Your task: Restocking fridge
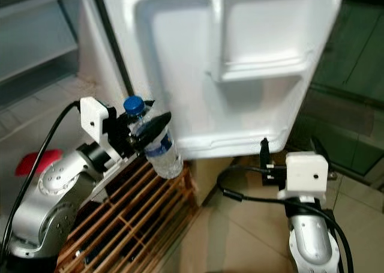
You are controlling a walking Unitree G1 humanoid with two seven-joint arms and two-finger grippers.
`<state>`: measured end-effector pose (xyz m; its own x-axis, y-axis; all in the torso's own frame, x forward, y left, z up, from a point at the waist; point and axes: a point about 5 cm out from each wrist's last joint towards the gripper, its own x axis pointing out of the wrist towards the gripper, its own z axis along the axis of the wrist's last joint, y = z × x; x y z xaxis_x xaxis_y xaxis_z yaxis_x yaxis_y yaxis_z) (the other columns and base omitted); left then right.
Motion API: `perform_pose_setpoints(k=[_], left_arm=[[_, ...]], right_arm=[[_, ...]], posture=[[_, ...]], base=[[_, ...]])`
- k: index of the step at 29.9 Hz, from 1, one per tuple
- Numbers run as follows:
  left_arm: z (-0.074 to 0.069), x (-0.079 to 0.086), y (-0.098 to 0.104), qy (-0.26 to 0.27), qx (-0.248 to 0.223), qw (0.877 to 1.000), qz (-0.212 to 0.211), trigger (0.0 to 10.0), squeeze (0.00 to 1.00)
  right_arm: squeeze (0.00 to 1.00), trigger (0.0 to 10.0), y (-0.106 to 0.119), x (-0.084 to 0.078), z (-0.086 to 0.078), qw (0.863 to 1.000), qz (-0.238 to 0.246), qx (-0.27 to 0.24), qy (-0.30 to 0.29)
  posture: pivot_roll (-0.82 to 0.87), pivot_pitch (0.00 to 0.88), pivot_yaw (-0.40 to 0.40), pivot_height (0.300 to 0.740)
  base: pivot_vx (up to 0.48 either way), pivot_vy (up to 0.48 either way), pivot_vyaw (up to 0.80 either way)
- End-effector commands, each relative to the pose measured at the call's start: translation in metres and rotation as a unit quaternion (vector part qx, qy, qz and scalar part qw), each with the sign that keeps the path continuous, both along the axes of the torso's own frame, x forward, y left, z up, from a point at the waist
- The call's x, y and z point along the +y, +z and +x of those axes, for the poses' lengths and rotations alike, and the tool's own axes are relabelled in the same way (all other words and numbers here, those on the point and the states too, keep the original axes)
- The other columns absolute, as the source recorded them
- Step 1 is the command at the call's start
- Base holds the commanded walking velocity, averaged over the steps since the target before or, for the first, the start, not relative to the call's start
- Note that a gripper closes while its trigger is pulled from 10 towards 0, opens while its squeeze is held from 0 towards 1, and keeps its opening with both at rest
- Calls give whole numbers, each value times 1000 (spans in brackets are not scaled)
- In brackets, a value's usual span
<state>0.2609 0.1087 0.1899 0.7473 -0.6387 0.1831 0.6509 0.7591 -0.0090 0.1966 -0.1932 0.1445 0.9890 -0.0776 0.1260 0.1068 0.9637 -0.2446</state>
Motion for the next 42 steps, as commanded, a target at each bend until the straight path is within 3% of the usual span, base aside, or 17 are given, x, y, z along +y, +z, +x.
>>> perform_pose_setpoints(k=[1, 10, 15, 17, 19, 23, 24, 27, 35, 42], left_arm=[[3, -1, 9, 6, -21, 1000, -3, 10000, 0], [9, 0, 10, 21, -25, 999, 4, 10000, 0], [38, 15, 5, 88, -17, 996, 32, 10000, 0], [41, 17, 3, 96, -17, 995, 38, 10000, 0], [52, 16, 2, 102, -38, 993, 55, 10000, 0], [58, 11, 4, 99, -63, 991, 60, 10000, 0], [64, 5, 5, 97, -105, 987, 72, 10000, 0], [68, 1, 5, 97, -133, 983, 83, 10000, 0], [78, -14, -23, 77, -132, 980, 131, 10000, 0], [83, -2, -42, 92, -159, 962, 200, 10000, 0]], right_arm=[[0, 10000, 3, -3, 0, 1000, -8, -7, -5], [0, 10000, 1, -2, 1, 1000, -8, -6, -4], [0, 10000, 1, -1, 3, 1000, -8, -5, 1], [0, 10000, 1, -1, 3, 1000, -9, -5, 2], [0, 10000, 1, -1, 4, 1000, -10, -5, 4], [0, 10000, 1, 0, 4, 1000, -10, -4, 6], [0, 10000, 2, 2, 3, 1000, -12, -3, 11], [0, 10000, 3, 2, 2, 1000, -13, -3, 13], [0, 10000, 4, -1, -9, 1000, -23, 9, 11], [0, 10000, 4, -1, -7, 1000, -24, 8, 6]], posture=[[-201, 0, 94, 740], [-202, 0, 96, 740], [-204, 0, 89, 740], [-206, 0, 88, 740], [-209, 0, 83, 740], [-214, 0, 77, 740], [-230, 0, 76, 740], [-238, 0, 74, 740], [-290, 0, 61, 740], [-289, 0, 76, 740]], base=[[412, -240, 0], [138, -27, 0], [0, 0, 0], [0, 0, 0], [0, 0, 0], [0, 0, 0], [0, 0, 0], [0, 0, 0], [0, 0, 0], [0, 0, 0]])
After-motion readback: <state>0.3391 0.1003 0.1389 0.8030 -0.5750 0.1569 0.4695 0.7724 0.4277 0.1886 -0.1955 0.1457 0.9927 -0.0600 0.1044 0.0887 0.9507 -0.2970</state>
